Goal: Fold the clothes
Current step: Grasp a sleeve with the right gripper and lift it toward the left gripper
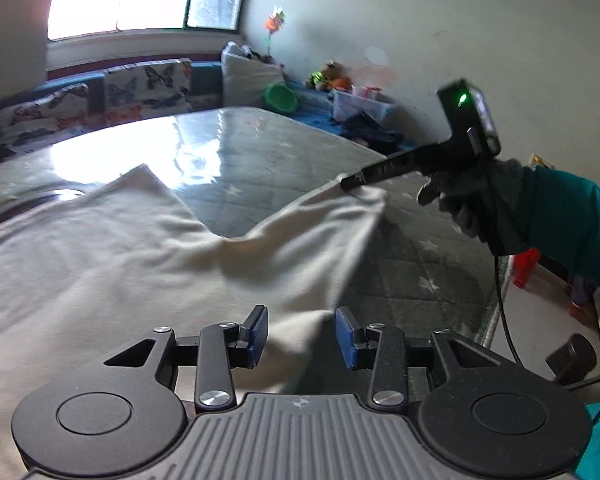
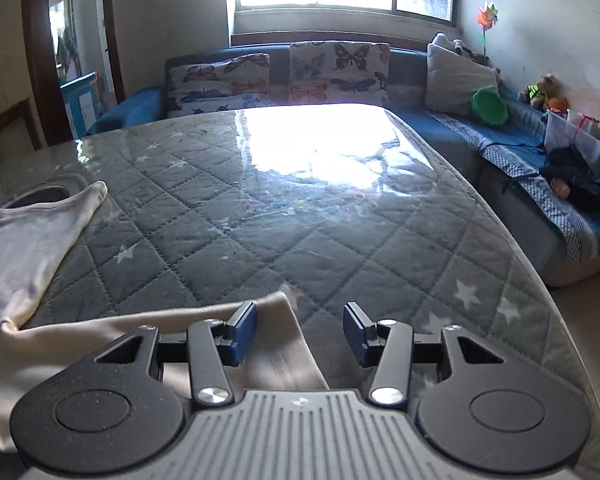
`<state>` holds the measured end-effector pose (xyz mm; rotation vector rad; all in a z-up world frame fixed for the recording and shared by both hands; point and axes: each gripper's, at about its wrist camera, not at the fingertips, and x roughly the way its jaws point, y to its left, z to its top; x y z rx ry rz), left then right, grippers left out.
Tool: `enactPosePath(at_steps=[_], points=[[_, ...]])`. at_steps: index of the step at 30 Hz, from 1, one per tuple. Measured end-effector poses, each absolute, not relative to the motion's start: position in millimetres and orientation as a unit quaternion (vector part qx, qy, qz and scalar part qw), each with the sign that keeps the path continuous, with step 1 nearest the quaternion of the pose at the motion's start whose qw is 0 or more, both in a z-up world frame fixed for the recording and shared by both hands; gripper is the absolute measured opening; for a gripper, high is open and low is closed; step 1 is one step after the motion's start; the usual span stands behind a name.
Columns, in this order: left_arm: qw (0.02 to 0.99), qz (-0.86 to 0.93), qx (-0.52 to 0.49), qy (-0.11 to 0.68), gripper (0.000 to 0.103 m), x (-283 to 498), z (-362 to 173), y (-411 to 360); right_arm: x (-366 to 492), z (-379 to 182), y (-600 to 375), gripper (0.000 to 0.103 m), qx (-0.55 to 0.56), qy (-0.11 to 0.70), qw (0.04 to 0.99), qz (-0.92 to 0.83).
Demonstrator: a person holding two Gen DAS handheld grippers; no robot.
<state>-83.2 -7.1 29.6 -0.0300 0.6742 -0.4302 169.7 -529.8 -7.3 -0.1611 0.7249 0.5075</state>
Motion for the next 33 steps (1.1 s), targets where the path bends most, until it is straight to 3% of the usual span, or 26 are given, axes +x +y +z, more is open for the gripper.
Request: enactPosePath(at_steps=[14, 18, 22, 33], points=[[0.923, -0.223, -0.020, 0.314, 0.045, -82.0, 34.9, -16.9, 141.6, -10.1, -551.9, 0.040, -0.057, 0.364, 0.897, 0.245], [0.920, -0.211, -0.030, 0.328, 0.045, -71.5, 30.0, -15.9, 143.0, -10.7, -551.3, 0.019, -0.042, 0.363, 0.898, 0.244], [0.913, -0.222, -0.020, 0.340, 0.048, -75.7, 20.9, -24.3, 143.1, -8.8, -554.1, 0.009, -0.009, 0.356, 0.902, 0.245], [0.933, -0.161, -0.065, 0.314, 0.055, -91.4, 37.3, 24.3, 119.4, 65.5, -543.9, 0.005, 0.006, 0.273, 0.918, 0.288]])
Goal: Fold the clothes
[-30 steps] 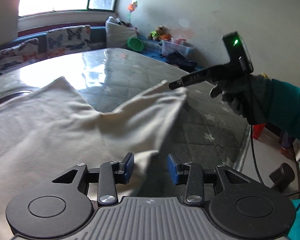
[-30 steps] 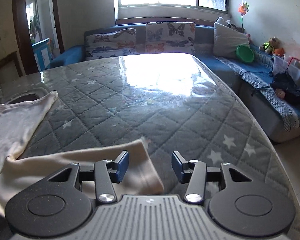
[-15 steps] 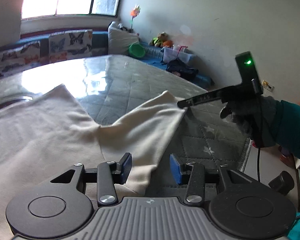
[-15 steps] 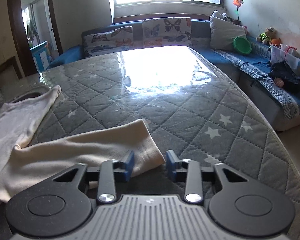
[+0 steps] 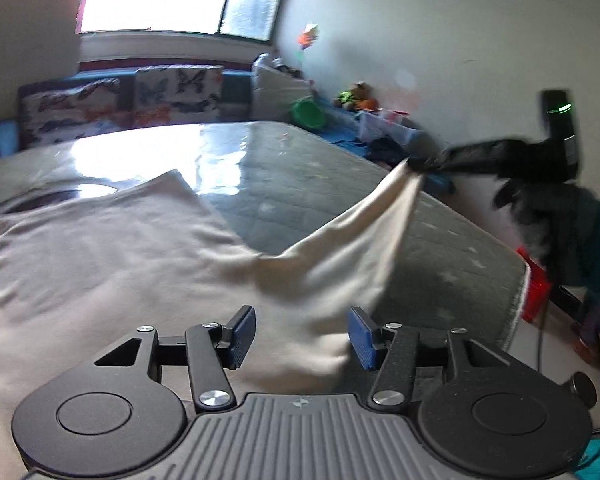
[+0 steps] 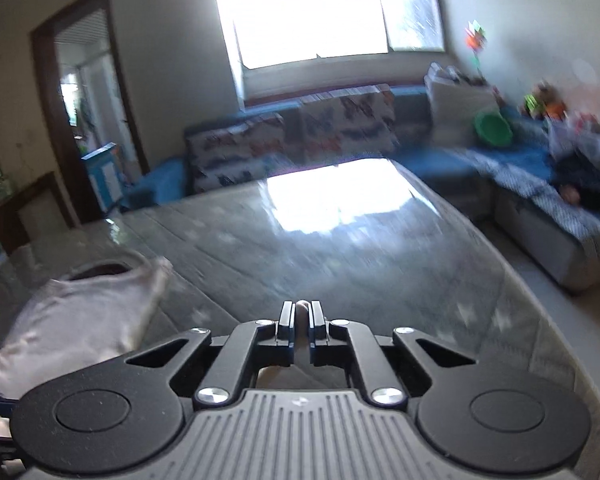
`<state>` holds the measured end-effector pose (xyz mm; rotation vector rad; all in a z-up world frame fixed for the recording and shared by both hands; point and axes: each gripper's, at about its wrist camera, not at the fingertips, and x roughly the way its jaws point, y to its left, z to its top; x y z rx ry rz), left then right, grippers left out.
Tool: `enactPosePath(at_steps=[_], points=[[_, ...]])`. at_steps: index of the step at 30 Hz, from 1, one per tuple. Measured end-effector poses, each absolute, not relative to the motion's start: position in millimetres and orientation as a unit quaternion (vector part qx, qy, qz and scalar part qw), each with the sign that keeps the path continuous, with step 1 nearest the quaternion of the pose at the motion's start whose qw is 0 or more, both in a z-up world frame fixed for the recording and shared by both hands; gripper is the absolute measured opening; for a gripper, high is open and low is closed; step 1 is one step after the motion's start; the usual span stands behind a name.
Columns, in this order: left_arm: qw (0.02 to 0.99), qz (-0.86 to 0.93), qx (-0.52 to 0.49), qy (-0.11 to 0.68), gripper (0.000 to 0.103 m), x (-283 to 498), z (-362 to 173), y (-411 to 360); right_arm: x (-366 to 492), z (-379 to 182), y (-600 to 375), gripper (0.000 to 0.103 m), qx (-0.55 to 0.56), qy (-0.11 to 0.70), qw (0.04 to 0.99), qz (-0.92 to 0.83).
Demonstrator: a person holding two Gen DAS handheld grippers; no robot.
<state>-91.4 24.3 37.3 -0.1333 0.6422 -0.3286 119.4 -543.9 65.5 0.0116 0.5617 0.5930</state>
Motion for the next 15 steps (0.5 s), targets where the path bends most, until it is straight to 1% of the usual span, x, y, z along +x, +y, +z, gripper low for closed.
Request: enactPosePath(at_steps=[5, 11, 15], points=[[0.931, -0.174, -0.052, 0.317, 0.056, -103.2, 29.3, 18.1, 98.3, 111.4, -505.3, 0.005, -0.012, 0.229, 0.908, 0.350], [0.944, -0.133, -0.091, 0.289, 0.056, -127.8, 43.1, 49.0, 64.9, 151.2, -431.8, 0.005, -0.049, 0.184, 0.875, 0.446], [0.949, -0.092, -0.110, 0.282, 0.057, -150.9, 45.0, 73.7, 44.9, 155.8, -380.8, 0.005, -0.070, 0.176, 0.844, 0.503]])
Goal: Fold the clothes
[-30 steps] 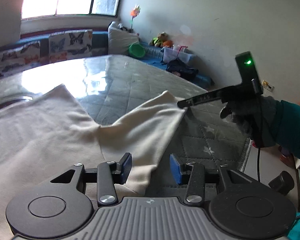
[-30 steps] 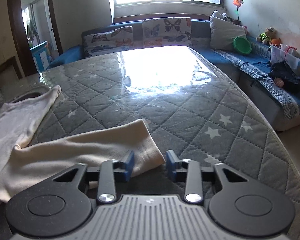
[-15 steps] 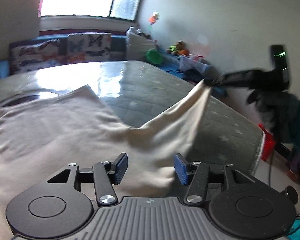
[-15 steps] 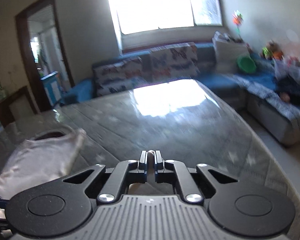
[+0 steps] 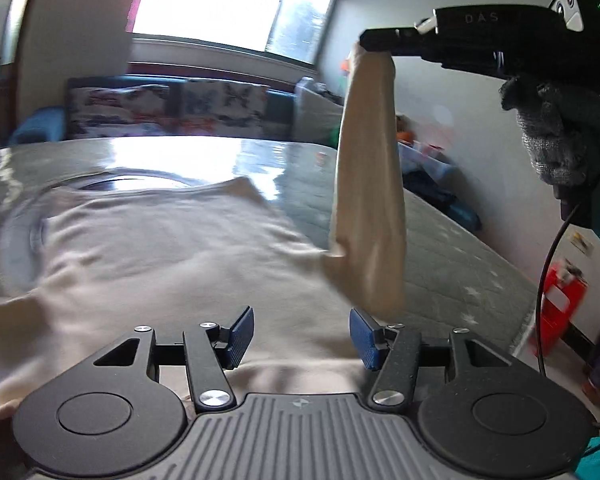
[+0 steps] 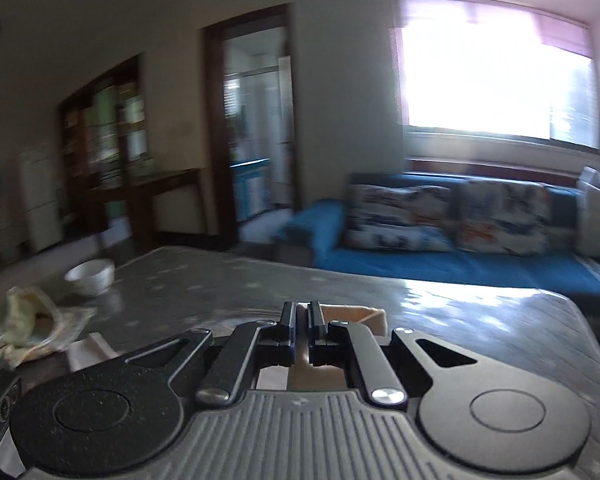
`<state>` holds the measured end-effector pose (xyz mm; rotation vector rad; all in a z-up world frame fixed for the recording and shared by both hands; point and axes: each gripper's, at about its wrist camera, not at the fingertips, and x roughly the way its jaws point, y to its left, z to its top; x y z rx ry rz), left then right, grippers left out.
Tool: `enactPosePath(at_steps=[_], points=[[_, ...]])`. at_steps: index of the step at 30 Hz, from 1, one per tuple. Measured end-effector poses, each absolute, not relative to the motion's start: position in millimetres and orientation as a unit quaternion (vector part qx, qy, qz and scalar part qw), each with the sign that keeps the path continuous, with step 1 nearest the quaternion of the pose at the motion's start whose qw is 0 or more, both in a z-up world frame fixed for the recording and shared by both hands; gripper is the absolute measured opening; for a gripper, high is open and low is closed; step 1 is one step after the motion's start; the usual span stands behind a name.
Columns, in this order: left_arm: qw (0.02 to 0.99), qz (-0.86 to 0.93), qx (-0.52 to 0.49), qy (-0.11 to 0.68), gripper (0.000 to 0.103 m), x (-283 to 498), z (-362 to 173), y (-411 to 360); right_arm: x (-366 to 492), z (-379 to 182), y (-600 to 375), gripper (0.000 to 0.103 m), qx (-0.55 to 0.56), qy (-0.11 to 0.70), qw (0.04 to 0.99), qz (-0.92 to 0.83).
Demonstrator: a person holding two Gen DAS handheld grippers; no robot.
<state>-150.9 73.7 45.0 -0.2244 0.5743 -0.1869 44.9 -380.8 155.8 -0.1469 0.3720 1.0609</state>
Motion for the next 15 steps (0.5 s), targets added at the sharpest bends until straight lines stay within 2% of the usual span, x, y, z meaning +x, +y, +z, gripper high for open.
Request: enactPosePath(at_steps=[9, 15], points=[[0.944, -0.023, -0.152, 0.292, 0.058, -191.3, 33.4, 103.5, -6.9, 96.3, -280.3, 0.005, -0.123, 0.245, 0.758, 0.592], [0.945, -0.010, -0.157, 0.286, 0.058, -199.9, 37.0, 112.6, -26.2, 64.9, -268.7, 0.012, -0.145, 0.283, 0.721, 0.616]])
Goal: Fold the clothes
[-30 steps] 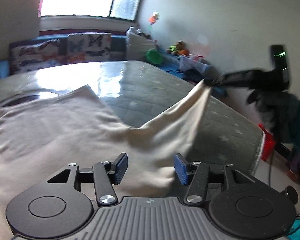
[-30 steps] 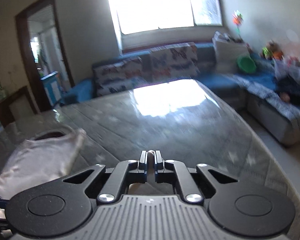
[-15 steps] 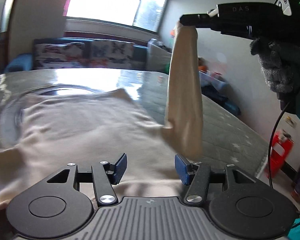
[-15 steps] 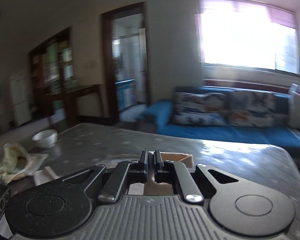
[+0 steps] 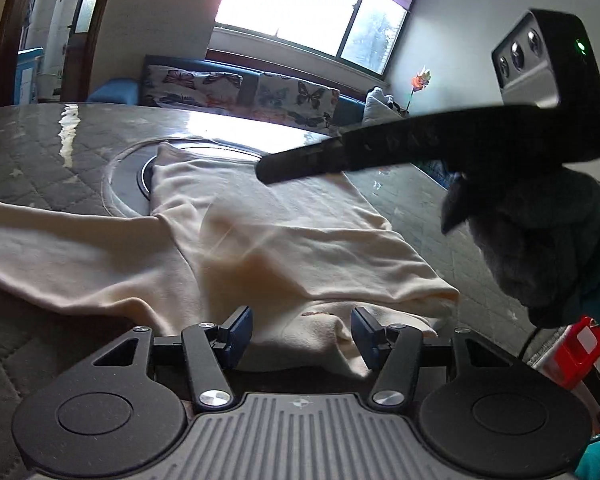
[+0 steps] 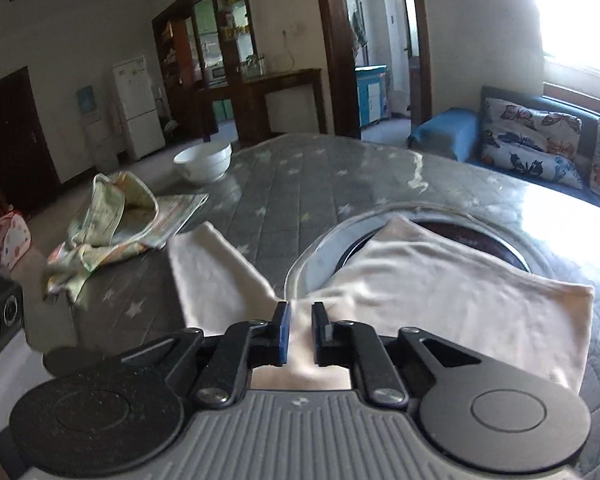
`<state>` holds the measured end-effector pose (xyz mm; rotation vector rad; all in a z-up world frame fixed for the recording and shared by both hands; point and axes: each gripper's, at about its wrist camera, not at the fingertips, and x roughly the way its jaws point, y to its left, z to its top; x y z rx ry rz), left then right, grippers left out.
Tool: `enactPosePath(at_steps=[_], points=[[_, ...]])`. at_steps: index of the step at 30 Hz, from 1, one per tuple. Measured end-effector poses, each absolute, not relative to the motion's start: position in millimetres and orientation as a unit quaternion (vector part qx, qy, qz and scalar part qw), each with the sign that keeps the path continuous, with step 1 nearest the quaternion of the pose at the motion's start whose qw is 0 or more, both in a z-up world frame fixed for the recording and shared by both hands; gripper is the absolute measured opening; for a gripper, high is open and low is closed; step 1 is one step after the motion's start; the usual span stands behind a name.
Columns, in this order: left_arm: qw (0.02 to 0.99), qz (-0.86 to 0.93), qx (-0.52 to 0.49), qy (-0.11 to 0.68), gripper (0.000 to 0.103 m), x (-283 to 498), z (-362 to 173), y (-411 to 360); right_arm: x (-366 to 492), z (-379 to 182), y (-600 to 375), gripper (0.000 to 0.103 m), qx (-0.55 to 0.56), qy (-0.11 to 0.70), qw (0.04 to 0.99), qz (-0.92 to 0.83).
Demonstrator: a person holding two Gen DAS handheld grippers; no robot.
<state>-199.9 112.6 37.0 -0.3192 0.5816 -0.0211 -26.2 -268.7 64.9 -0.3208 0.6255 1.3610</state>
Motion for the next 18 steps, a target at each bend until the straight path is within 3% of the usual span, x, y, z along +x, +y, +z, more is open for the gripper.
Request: enactPosePath(at_steps=[5, 12, 18], points=[[0.950, -0.004, -0.157, 0.269, 0.058, -197.2, 44.7, 118.7, -13.4, 67.1, -305.4, 0.013, -0.171, 0.283, 0.741, 0.584], [0.956, 0.008, -0.157, 0.247, 0.056, -172.4, 54.6, 124.8, 7.7, 30.6, -362.7, 0.014, -0.197, 0.348, 0.751, 0.526], [0.951, 0.027, -0.153, 0.267, 0.056, -150.1, 47.6, 132.3, 16.1, 16.0, -390.2, 0.014, -0.180, 0.369, 0.757, 0.509]])
